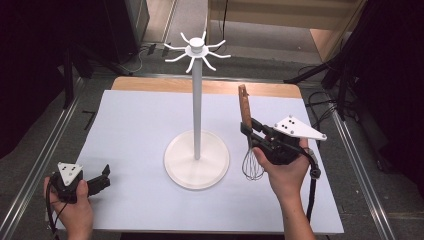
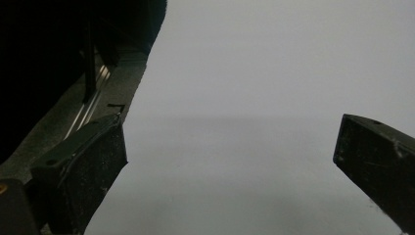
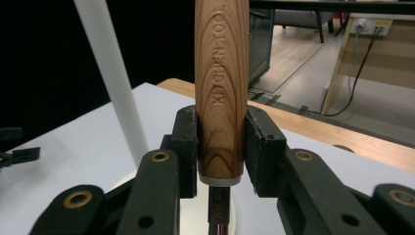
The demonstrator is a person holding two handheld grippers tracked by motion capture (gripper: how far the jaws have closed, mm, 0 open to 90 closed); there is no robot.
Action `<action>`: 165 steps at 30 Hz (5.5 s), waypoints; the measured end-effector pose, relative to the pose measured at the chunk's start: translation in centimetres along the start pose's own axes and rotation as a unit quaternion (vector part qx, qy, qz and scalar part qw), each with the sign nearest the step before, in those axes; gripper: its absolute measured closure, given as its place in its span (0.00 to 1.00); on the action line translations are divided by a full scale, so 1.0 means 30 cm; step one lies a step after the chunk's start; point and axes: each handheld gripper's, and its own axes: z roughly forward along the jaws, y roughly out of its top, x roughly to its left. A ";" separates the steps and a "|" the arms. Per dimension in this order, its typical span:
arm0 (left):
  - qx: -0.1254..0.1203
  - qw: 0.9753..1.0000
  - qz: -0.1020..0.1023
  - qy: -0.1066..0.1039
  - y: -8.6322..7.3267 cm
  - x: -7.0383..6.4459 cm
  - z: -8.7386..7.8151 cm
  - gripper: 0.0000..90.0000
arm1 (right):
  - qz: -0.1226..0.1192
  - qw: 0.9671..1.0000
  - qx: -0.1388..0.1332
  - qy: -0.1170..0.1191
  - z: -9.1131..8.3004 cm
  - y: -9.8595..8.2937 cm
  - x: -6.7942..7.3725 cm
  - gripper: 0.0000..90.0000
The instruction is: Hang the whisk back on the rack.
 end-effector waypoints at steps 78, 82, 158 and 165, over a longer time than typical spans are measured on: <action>-0.001 1.000 -0.004 0.000 0.000 0.002 0.002 0.00 | -0.044 0.985 -0.150 0.069 -0.026 0.189 0.251 0.78; -0.001 1.000 -0.003 0.000 0.000 0.002 0.002 0.00 | -0.041 0.986 -0.150 0.067 -0.021 0.188 0.249 0.78; 0.001 1.000 -0.001 0.000 0.000 0.001 0.000 0.00 | -0.004 0.997 -0.074 -0.035 -0.028 0.011 0.097 0.00; 0.001 1.000 0.000 0.001 0.000 0.000 0.000 0.00 | 0.000 0.996 -0.054 -0.064 -0.028 -0.063 0.050 0.00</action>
